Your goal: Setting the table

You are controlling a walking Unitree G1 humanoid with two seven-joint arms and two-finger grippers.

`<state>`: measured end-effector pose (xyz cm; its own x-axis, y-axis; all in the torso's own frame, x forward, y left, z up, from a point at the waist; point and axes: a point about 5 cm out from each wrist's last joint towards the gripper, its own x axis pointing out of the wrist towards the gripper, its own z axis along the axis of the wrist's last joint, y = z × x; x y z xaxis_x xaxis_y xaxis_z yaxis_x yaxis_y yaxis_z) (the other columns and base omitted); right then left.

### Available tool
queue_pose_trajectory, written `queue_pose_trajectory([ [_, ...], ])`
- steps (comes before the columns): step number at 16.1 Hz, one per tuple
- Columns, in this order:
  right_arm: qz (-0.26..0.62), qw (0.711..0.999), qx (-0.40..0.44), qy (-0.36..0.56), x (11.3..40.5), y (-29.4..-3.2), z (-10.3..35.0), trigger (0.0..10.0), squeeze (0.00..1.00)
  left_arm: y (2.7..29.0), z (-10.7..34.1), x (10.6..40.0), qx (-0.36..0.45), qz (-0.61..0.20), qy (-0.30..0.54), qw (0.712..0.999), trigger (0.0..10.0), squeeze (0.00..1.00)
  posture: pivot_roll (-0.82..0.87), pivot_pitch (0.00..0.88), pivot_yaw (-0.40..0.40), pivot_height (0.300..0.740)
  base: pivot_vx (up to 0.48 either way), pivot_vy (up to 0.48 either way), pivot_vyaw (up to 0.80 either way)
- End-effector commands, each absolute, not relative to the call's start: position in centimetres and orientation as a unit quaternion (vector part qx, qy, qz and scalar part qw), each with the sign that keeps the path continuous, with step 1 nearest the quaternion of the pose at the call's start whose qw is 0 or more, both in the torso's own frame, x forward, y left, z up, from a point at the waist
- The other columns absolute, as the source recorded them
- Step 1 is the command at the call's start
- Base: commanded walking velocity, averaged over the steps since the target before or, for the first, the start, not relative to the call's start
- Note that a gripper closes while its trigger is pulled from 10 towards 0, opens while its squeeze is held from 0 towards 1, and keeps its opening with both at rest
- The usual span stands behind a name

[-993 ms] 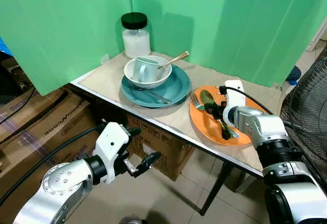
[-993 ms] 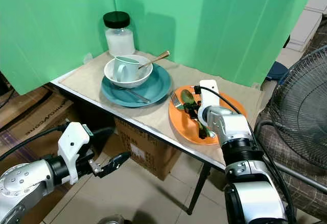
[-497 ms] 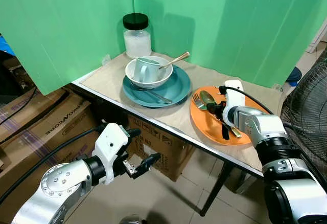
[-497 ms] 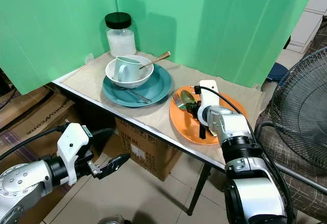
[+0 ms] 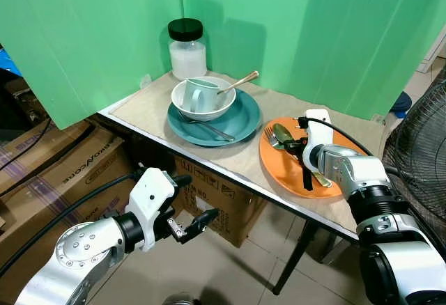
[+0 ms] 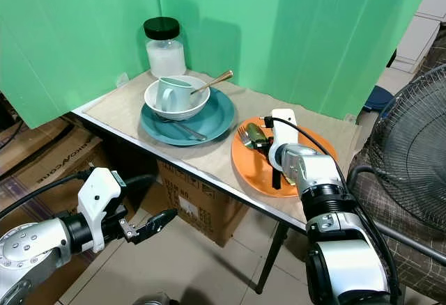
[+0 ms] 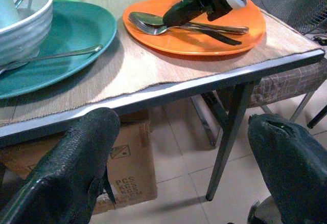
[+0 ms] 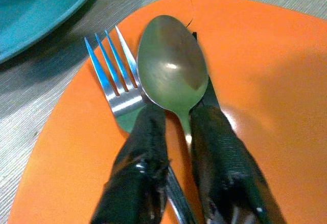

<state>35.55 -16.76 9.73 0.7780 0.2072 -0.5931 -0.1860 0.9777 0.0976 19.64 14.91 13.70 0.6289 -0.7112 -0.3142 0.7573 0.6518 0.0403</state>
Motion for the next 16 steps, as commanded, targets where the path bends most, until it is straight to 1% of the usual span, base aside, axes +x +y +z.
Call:
queue_pose_trajectory([
  [1, 0.094, 0.933, 0.020, 0.346, 35.0, -17.1, 8.5, 0.0, 0.00, 14.8, 14.2, 19.6, 0.090, -0.414, 0.126, 0.897, 10.0, 0.00, 0.15, 0.000, 0.018, 0.740, 0.000, 0.000, 0.00],
  [11, 0.093, 0.944, 0.033, 0.315, 35.5, -17.3, 9.9, 0.0, 0.00, 14.7, 14.3, 20.0, 0.092, -0.415, 0.122, 0.897, 10.0, 0.00, 0.15, 0.000, 0.020, 0.740, 0.000, 0.000, 0.00],
  [14, 0.082, 0.960, 0.010, 0.266, 36.1, -17.7, 11.2, 0.0, 0.00, 14.7, 14.3, 20.0, 0.093, -0.413, 0.120, 0.898, 10.0, 0.00, 0.15, 0.000, 0.021, 0.740, 0.000, 0.000, 0.00],
  [16, 0.085, 0.970, 0.021, 0.227, 36.5, -17.6, 12.1, 0.0, 0.00, 14.7, 14.2, 20.1, 0.095, -0.412, 0.119, 0.898, 10.0, 0.00, 0.16, 0.000, 0.020, 0.740, 0.000, 0.000, 0.00],
])
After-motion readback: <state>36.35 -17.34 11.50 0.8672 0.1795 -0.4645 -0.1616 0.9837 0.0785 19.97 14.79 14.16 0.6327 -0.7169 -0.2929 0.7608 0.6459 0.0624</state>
